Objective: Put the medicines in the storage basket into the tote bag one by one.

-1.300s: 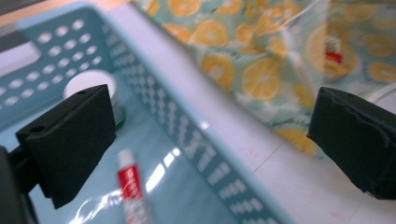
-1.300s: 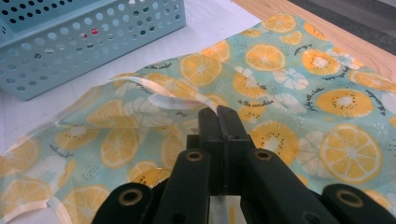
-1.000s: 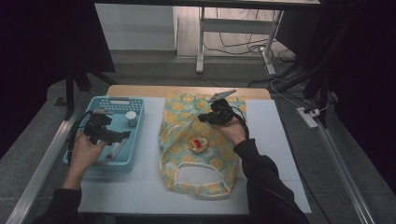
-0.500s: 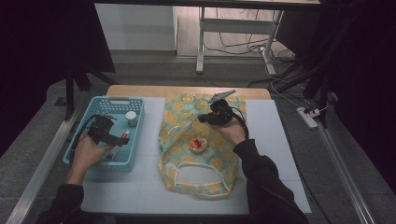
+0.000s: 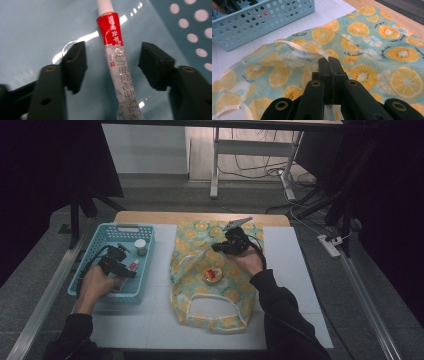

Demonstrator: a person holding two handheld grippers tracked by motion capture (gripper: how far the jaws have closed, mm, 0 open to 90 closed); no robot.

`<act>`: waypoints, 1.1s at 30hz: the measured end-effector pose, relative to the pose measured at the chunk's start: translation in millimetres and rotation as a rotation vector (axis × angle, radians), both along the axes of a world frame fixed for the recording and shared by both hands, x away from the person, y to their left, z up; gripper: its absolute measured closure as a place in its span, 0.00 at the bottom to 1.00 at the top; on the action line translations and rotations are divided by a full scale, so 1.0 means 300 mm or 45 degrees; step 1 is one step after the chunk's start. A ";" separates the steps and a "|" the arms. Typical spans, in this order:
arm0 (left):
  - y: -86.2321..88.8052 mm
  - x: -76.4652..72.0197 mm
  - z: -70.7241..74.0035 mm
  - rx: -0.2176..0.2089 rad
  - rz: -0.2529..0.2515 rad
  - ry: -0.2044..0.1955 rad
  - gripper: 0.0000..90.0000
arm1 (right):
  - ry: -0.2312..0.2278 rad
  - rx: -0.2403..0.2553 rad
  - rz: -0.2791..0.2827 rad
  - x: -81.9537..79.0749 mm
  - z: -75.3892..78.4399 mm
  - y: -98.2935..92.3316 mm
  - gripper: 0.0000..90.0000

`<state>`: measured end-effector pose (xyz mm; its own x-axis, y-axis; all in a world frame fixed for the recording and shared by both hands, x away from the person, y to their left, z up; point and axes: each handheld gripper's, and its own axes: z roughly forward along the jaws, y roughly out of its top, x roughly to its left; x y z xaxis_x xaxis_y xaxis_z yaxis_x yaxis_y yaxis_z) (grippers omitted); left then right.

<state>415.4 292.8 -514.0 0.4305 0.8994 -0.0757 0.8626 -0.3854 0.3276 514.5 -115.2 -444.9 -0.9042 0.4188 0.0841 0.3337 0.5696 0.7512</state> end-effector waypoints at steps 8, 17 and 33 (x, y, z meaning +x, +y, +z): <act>0.009 0.006 0.002 -0.046 0.014 0.031 0.81 | 0.000 0.002 -0.003 0.000 0.001 -0.006 1.00; 0.010 0.012 0.007 -0.060 0.068 0.045 0.83 | -0.009 0.016 -0.011 -0.003 0.017 -0.019 1.00; 0.039 -0.020 0.103 -0.119 0.031 -0.193 0.83 | -0.004 0.034 -0.021 0.003 0.014 -0.025 1.00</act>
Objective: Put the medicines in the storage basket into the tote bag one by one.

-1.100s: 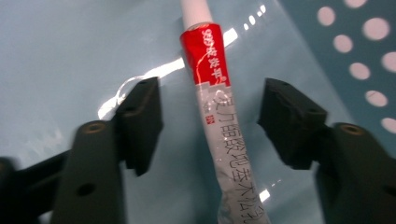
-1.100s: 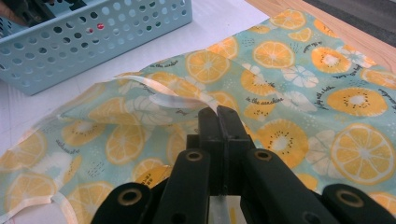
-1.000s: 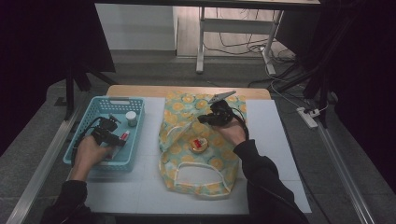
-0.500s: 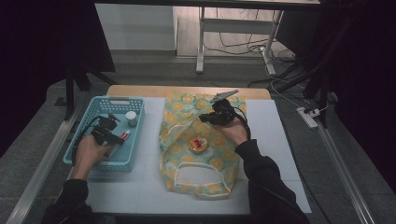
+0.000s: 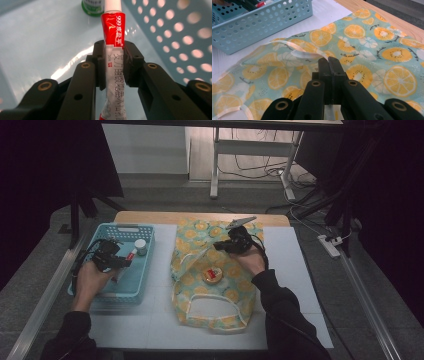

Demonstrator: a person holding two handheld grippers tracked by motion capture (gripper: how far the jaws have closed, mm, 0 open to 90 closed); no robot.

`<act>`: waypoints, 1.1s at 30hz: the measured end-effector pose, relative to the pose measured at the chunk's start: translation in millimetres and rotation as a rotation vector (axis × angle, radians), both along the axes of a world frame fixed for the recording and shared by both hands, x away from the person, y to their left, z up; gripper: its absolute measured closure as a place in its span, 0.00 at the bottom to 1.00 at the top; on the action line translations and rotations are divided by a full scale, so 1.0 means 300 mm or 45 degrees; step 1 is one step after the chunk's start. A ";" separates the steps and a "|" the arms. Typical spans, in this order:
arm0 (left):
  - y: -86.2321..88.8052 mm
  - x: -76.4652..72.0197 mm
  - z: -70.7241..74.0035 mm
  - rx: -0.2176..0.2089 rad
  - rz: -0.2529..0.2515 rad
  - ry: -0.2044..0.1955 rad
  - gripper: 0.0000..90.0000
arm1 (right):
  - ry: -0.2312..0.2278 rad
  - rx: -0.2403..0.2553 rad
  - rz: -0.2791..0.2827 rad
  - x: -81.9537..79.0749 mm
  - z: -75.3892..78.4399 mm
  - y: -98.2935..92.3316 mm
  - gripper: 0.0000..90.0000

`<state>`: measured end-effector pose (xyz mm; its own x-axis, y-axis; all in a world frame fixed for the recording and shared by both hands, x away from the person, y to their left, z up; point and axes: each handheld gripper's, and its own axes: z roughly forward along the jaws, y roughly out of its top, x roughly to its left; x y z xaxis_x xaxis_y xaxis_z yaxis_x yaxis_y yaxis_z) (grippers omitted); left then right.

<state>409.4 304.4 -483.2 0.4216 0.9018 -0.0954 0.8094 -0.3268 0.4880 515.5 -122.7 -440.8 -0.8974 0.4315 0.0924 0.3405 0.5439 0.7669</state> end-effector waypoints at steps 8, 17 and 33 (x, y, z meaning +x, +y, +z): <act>-0.015 -0.020 0.062 -0.072 -0.024 -0.038 0.83 | -0.004 -0.002 0.001 -0.001 -0.001 0.008 1.00; -0.053 -0.036 0.125 -0.137 -0.073 -0.061 0.83 | -0.010 -0.003 0.002 -0.001 0.002 0.008 1.00; -0.163 -0.053 0.207 -0.244 -0.208 -0.061 0.83 | -0.022 0.006 0.001 -0.002 0.005 0.008 1.00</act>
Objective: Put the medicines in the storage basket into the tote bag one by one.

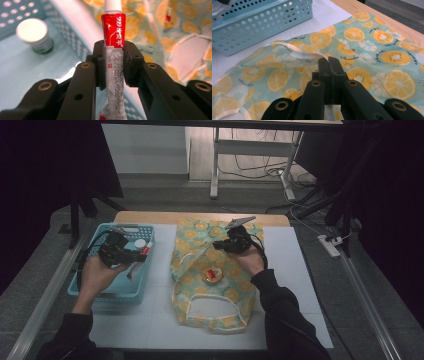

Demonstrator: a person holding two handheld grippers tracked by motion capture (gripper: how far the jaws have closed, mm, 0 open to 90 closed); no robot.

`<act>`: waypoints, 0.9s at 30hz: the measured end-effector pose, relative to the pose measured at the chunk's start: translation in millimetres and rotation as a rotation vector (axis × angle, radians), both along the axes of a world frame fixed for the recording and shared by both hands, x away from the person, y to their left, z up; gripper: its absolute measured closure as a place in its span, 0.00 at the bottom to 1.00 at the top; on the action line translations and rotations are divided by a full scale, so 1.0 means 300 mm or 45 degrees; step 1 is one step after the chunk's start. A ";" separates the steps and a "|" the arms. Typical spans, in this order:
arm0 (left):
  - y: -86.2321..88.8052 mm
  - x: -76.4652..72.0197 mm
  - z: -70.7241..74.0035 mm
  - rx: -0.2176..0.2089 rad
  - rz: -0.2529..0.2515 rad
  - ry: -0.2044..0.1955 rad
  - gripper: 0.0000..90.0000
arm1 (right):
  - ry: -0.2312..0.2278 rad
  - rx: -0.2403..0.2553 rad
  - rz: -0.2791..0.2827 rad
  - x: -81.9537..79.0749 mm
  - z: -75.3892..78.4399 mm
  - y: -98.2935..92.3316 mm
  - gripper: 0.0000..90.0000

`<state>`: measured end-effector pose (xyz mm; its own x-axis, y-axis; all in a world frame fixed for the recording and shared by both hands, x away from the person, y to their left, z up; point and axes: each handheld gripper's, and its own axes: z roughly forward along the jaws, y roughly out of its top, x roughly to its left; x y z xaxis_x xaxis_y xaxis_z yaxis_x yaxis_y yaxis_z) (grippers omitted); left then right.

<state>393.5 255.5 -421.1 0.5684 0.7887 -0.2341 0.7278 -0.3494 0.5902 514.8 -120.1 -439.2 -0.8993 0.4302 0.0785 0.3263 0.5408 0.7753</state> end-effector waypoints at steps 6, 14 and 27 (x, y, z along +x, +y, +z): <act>-0.074 0.002 0.017 -0.023 -0.070 -0.012 0.83 | -0.001 0.005 -0.005 0.000 -0.001 -0.002 1.00; -0.187 0.011 0.022 -0.029 -0.157 -0.012 0.83 | -0.011 0.016 -0.002 -0.003 0.004 0.000 1.00; -0.347 0.036 0.014 -0.031 -0.279 -0.001 0.83 | -0.014 0.017 -0.003 -0.004 0.007 0.000 1.00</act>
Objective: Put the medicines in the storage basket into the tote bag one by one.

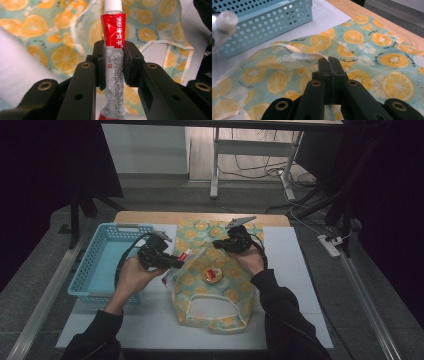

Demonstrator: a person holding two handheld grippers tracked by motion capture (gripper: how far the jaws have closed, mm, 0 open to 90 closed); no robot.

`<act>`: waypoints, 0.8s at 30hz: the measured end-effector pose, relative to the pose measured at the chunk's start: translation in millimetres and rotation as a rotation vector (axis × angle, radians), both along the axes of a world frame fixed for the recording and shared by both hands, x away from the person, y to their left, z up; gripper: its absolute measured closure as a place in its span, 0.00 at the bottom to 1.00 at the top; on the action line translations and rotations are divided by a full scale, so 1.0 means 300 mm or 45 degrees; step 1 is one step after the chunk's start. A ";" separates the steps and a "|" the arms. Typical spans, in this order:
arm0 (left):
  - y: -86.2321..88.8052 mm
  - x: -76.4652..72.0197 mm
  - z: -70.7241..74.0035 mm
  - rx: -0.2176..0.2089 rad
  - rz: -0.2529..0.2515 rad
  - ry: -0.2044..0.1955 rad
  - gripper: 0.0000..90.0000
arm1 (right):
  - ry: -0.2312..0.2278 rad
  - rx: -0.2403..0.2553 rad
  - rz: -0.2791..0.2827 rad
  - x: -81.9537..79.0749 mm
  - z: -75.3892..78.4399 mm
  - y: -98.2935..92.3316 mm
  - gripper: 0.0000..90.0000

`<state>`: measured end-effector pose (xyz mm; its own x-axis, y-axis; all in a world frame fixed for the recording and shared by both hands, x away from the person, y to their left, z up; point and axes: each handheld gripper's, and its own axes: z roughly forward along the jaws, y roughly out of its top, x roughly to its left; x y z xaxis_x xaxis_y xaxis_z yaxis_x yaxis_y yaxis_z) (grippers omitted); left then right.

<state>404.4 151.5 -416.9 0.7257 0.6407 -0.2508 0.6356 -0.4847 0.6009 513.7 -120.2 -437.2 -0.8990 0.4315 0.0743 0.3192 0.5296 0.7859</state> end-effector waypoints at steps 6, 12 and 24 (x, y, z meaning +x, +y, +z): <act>-0.072 0.018 -0.015 0.023 -0.042 0.004 0.83 | -0.003 0.005 0.000 0.000 0.003 -0.001 1.00; -0.141 0.043 -0.036 0.047 -0.076 0.008 0.83 | -0.003 0.011 -0.003 0.001 0.006 -0.002 1.00; -0.262 0.098 -0.089 0.150 -0.079 -0.023 0.83 | -0.009 0.020 -0.003 0.001 0.014 -0.002 1.00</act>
